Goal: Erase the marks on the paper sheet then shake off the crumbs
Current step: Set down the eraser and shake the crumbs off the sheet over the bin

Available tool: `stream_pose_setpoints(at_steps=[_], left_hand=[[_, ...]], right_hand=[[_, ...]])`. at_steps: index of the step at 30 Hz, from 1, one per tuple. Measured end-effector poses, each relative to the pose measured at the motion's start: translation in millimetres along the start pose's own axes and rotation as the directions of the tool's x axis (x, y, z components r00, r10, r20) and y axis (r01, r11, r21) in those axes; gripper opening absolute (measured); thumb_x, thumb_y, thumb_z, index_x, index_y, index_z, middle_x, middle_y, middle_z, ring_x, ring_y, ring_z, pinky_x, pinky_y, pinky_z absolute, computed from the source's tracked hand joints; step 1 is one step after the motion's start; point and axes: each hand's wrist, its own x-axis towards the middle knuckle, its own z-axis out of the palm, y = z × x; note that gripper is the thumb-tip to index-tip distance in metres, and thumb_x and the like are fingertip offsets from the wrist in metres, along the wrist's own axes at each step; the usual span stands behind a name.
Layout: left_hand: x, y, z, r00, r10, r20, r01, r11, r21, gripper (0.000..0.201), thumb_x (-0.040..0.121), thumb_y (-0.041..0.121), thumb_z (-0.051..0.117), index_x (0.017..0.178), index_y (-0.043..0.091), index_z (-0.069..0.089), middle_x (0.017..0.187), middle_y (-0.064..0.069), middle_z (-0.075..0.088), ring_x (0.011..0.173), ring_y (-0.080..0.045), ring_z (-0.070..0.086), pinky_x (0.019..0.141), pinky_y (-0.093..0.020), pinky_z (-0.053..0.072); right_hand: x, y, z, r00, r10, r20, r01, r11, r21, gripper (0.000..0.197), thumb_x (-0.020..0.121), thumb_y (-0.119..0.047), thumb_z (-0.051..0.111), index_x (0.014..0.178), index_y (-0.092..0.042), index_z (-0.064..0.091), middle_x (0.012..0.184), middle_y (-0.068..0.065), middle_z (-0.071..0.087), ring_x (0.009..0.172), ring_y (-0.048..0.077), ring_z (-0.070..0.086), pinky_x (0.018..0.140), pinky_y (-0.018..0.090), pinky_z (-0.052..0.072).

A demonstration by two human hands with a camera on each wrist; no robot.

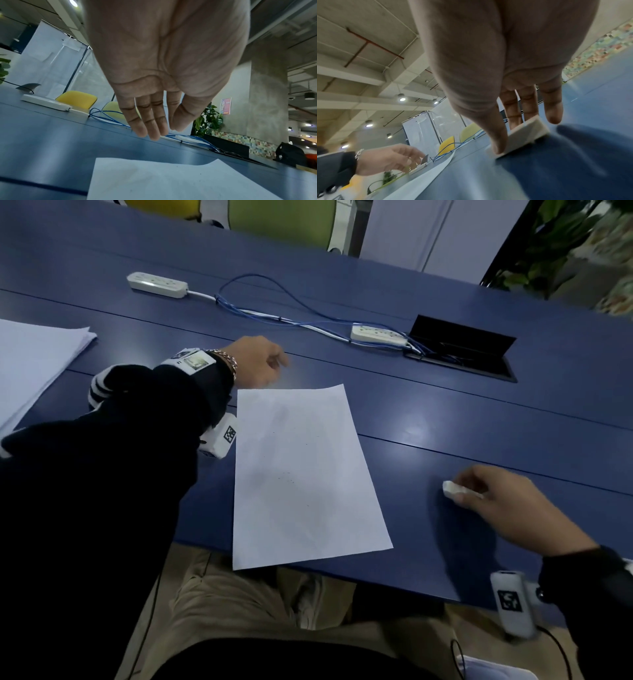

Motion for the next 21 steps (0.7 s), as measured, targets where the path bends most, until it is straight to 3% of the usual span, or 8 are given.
stream_pose_setpoints(at_steps=[2, 5, 7, 9, 11, 13, 18, 21], left_hand=[[2.7, 0.5, 2.8, 1.0, -0.004, -0.007, 0.004, 1.0, 0.003, 0.035, 0.093, 0.008, 0.062, 0.126, 0.013, 0.073, 0.119, -0.006, 0.073, 0.111, -0.026, 0.066, 0.093, -0.023, 0.042], [10.8, 5.9, 6.3, 1.0, -0.019, 0.003, 0.019, 0.999, 0.03, 0.03, 0.091, 0.012, 0.067, 0.12, 0.015, 0.076, 0.116, -0.003, 0.075, 0.11, -0.024, 0.067, 0.09, -0.023, 0.043], [18.1, 9.6, 11.0, 0.999, -0.034, 0.036, 0.031, 0.998, 0.063, 0.028, 0.091, 0.019, 0.073, 0.119, 0.016, 0.076, 0.117, -0.002, 0.074, 0.112, -0.026, 0.066, 0.092, -0.027, 0.045], [25.3, 12.4, 17.1, 0.997, -0.047, 0.064, 0.04, 0.994, 0.104, 0.03, 0.091, 0.024, 0.077, 0.119, 0.015, 0.075, 0.119, -0.004, 0.073, 0.114, -0.028, 0.065, 0.095, -0.032, 0.048], [29.9, 15.1, 23.2, 0.995, -0.07, 0.076, 0.059, 0.989, 0.138, 0.032, 0.089, 0.025, 0.079, 0.119, 0.016, 0.074, 0.12, -0.004, 0.072, 0.114, -0.029, 0.064, 0.094, -0.034, 0.049], [32.5, 16.5, 29.7, 0.992, -0.092, 0.089, 0.075, 0.981, 0.176, 0.036, 0.086, 0.026, 0.081, 0.119, 0.015, 0.073, 0.119, -0.003, 0.071, 0.113, -0.029, 0.064, 0.093, -0.034, 0.05], [37.3, 17.2, 39.7, 0.982, -0.146, 0.118, 0.112, 0.96, 0.259, 0.055, 0.085, 0.029, 0.083, 0.133, 0.012, 0.062, 0.133, -0.008, 0.065, 0.122, -0.033, 0.061, 0.099, -0.04, 0.052], [37.6, 20.9, 39.3, 0.977, -0.165, 0.132, 0.128, 0.959, 0.254, 0.054, 0.087, 0.026, 0.081, 0.134, 0.012, 0.059, 0.135, -0.01, 0.063, 0.121, -0.034, 0.06, 0.094, -0.039, 0.05]], right_hand=[[0.3, -0.9, 5.3, 1.0, 0.009, -0.001, -0.009, 0.999, -0.031, 0.016, 0.093, -0.044, 0.066, 0.104, -0.032, 0.066, 0.104, -0.008, 0.067, 0.097, 0.015, 0.062, 0.079, 0.033, 0.046], [-12.2, -17.9, 17.7, 0.984, -0.116, -0.136, 0.101, 0.989, -0.111, 0.039, 0.092, -0.027, 0.065, 0.131, -0.023, 0.062, 0.126, 0.0, 0.06, 0.119, 0.025, 0.056, 0.099, 0.032, 0.043], [-32.7, -50.3, 29.8, 0.935, -0.321, -0.148, 0.315, 0.947, -0.062, 0.04, 0.088, -0.025, 0.065, 0.128, -0.029, 0.064, 0.124, -0.007, 0.062, 0.115, 0.014, 0.055, 0.102, 0.016, 0.034], [-54.3, -84.3, 49.5, 0.87, -0.491, -0.037, 0.49, 0.871, -0.032, 0.036, 0.089, -0.035, 0.064, 0.125, -0.036, 0.065, 0.124, -0.015, 0.062, 0.114, 0.005, 0.055, 0.101, 0.01, 0.034], [-68.0, -105.7, 73.1, 0.82, -0.57, 0.059, 0.572, 0.818, -0.056, 0.04, 0.092, -0.045, 0.061, 0.132, -0.038, 0.059, 0.134, -0.016, 0.057, 0.122, 0.006, 0.053, 0.103, 0.019, 0.041], [-72.2, -113.1, 90.3, 0.805, -0.585, 0.102, 0.593, 0.799, -0.101, 0.045, 0.094, -0.047, 0.059, 0.138, -0.038, 0.052, 0.142, -0.014, 0.053, 0.126, 0.01, 0.051, 0.102, 0.026, 0.047], [-69.2, -117.9, 107.9, 0.8, -0.593, 0.096, 0.6, 0.785, -0.155, 0.039, 0.093, -0.038, 0.059, 0.132, -0.035, 0.057, 0.14, -0.017, 0.053, 0.116, 0.012, 0.052, 0.09, 0.03, 0.05], [-69.9, -119.9, 114.0, 0.806, -0.588, 0.065, 0.589, 0.787, -0.183, 0.041, 0.087, -0.034, 0.066, 0.127, -0.034, 0.063, 0.135, -0.017, 0.058, 0.111, 0.011, 0.056, 0.086, 0.029, 0.051]])
